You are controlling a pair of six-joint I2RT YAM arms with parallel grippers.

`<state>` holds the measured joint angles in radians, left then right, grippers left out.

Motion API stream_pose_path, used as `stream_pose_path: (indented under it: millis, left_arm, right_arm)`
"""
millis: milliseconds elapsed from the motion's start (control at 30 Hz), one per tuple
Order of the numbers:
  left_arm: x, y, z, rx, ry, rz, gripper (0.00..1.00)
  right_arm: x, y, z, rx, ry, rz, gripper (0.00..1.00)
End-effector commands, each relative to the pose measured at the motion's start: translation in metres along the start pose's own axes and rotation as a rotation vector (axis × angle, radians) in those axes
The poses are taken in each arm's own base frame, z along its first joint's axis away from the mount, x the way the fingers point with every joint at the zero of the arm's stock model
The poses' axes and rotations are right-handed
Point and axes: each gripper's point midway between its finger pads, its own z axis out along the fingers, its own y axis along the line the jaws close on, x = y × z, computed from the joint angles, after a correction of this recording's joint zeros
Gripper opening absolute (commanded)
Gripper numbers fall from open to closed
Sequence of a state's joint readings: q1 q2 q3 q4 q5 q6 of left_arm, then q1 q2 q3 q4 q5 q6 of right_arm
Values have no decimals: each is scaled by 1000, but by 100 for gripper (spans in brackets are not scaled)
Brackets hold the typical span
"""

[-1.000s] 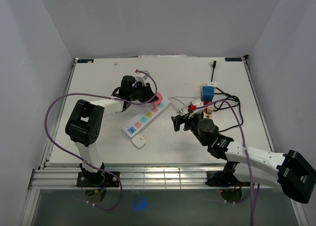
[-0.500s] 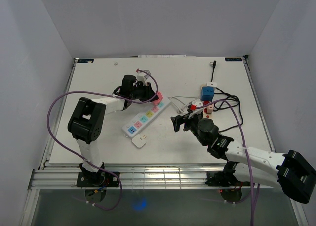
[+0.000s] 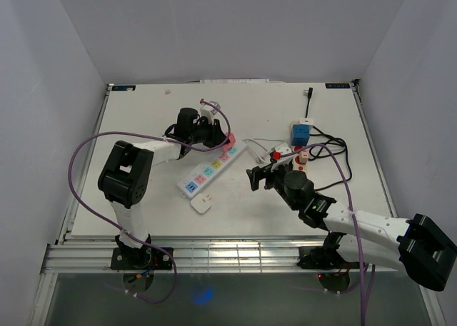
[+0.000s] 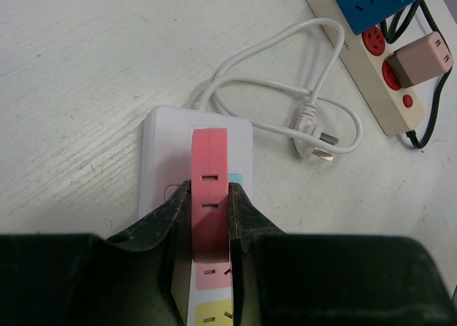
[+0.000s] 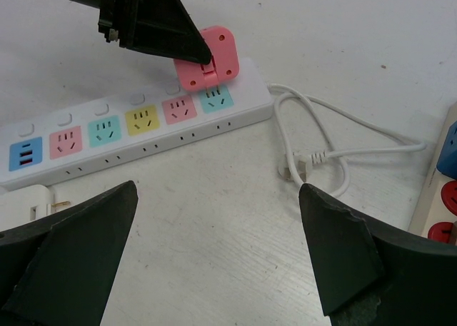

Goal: Insert the plug
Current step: Insert the plug into the socket.

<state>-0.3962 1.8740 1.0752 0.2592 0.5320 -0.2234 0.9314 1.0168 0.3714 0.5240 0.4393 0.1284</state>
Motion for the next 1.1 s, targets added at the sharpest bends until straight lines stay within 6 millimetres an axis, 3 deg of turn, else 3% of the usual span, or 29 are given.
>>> stream_pose_path:
  millis: [0, 267, 1067]
  left_arm:
    - [-1, 4, -2, -63, -4, 91, 0]
    - [5, -9, 1, -74, 10, 145, 0]
    - [20, 9, 9, -176, 107, 187, 0]
  right_arm:
    - [-29, 5, 3, -8, -74, 31, 99]
    - [-28, 4, 5, -3, -67, 30, 100]
    - [-17, 2, 12, 21, -10, 37, 100]
